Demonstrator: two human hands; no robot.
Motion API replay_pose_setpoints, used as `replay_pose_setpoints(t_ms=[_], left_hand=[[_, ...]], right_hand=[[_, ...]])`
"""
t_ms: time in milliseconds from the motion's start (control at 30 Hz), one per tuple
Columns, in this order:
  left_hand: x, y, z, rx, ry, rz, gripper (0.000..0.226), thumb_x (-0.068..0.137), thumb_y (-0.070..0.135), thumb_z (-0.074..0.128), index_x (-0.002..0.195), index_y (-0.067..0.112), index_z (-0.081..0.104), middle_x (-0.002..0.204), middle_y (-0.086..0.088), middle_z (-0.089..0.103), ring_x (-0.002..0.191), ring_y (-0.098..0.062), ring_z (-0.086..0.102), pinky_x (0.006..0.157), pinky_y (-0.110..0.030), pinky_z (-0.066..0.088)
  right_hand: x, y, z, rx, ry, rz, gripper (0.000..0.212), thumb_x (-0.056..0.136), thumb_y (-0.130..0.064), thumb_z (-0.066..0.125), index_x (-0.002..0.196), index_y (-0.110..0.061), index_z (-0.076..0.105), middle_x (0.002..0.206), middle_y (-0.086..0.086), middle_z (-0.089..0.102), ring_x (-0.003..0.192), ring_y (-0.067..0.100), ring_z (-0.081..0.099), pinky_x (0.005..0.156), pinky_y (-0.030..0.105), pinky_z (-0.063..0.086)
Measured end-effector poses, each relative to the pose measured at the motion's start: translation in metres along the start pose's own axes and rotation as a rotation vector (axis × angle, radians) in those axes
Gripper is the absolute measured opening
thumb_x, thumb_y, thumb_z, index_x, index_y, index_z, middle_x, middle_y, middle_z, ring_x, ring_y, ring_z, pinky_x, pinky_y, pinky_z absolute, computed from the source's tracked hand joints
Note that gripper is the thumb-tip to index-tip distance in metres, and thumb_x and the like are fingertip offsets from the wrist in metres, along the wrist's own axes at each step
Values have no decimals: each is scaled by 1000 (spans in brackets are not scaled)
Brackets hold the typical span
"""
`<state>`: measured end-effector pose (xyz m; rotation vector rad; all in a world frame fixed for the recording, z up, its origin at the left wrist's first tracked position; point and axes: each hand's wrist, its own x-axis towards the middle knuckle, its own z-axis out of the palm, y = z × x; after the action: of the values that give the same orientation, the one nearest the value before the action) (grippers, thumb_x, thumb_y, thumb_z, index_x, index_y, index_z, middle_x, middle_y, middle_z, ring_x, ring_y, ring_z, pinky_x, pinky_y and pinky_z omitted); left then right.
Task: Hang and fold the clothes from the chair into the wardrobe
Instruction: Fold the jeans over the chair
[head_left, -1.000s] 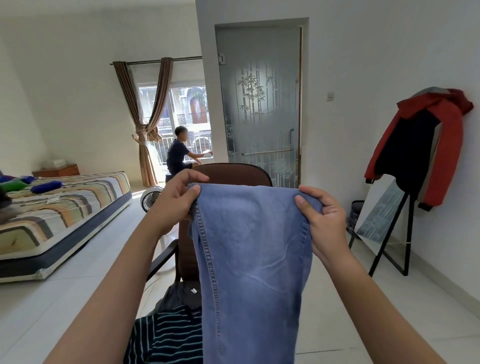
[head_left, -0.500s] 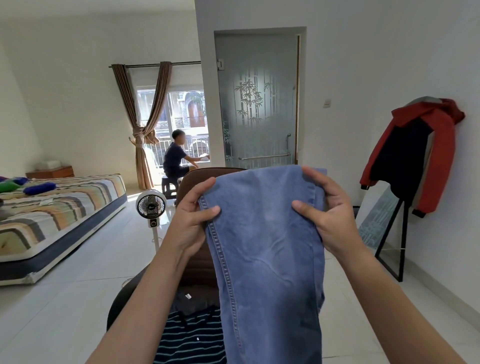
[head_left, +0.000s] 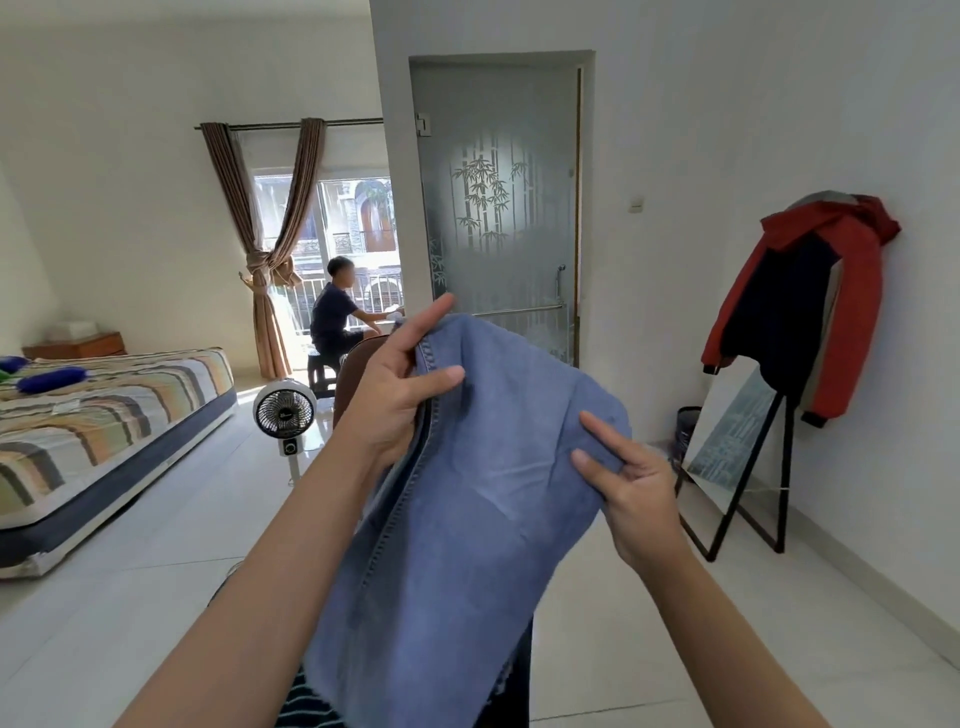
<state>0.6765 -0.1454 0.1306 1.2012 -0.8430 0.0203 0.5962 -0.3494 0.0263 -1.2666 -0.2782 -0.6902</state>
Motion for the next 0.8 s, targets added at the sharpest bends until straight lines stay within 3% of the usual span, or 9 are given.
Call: replay_pose_setpoints(t_ms=[100, 167, 267, 333, 400, 467, 600, 667, 800], left_hand=[[-5, 0, -9, 56, 77, 8, 75, 68, -19, 62, 131, 21, 50, 119, 5, 59, 107, -12, 58, 91, -25, 50], [-7, 4, -21, 75, 133, -3, 73, 71, -27, 52, 128, 19, 55, 122, 4, 59, 109, -14, 57, 90, -25, 51], [-11, 8, -35, 90, 139, -45, 70, 73, -28, 45, 114, 24, 66, 130, 0, 58, 119, -19, 53, 97, -30, 47], [-14, 7, -37, 58, 155, -61, 69, 74, -29, 41, 108, 24, 68, 125, -1, 60, 113, -18, 55, 93, -29, 49], [-16, 8, -36, 37, 166, -73, 65, 77, -27, 40, 107, 24, 67, 112, 2, 63, 101, -13, 59, 81, -24, 53], [-16, 7, -35, 14, 183, -85, 62, 78, -25, 39, 107, 24, 64, 107, 2, 63, 96, -13, 59, 75, -23, 55], [-12, 6, -30, -85, 195, -92, 59, 80, -23, 39, 109, 24, 63, 105, 3, 65, 93, -14, 62, 78, -26, 54], [-8, 8, -31, -64, 182, -73, 59, 81, -21, 41, 112, 24, 63, 114, -4, 62, 97, -19, 60, 80, -28, 54], [-4, 14, -40, -52, 157, -70, 59, 78, -19, 43, 111, 24, 65, 109, -12, 60, 97, -26, 55, 78, -28, 54]], right_hand=[[12, -15, 3, 58, 7, -26, 47, 55, -42, 87, 99, -31, 75, 112, -6, 71, 108, 14, 65, 87, 23, 53], [22, -21, 3, 41, 29, -47, 27, 73, -17, 77, 96, -31, 76, 112, -5, 71, 113, 18, 62, 93, 26, 52], [34, -25, 1, -4, 30, -56, 42, 83, 9, 61, 94, -30, 76, 110, -4, 72, 114, 22, 62, 95, 30, 51], [38, -25, 2, -20, 14, -62, 36, 83, 3, 64, 96, -29, 75, 111, -4, 71, 115, 22, 61, 96, 31, 50], [35, -23, 3, -16, -23, -59, 25, 78, -20, 75, 101, -31, 74, 118, -2, 68, 117, 21, 60, 98, 32, 49], [26, -16, 5, -4, -93, -20, 41, 68, -36, 83, 107, -32, 72, 123, -1, 66, 118, 20, 59, 97, 32, 50], [8, -2, 9, 23, -207, 125, 55, 62, -35, 87, 114, -34, 69, 130, -5, 62, 123, 15, 55, 97, 29, 49], [7, -4, 8, 49, -145, 109, 64, 52, -46, 90, 113, -34, 70, 130, -6, 62, 123, 15, 56, 95, 26, 50], [14, -16, 4, 160, -104, 51, 70, 47, -39, 93, 112, -31, 70, 125, -7, 63, 117, 15, 59, 86, 24, 52]])
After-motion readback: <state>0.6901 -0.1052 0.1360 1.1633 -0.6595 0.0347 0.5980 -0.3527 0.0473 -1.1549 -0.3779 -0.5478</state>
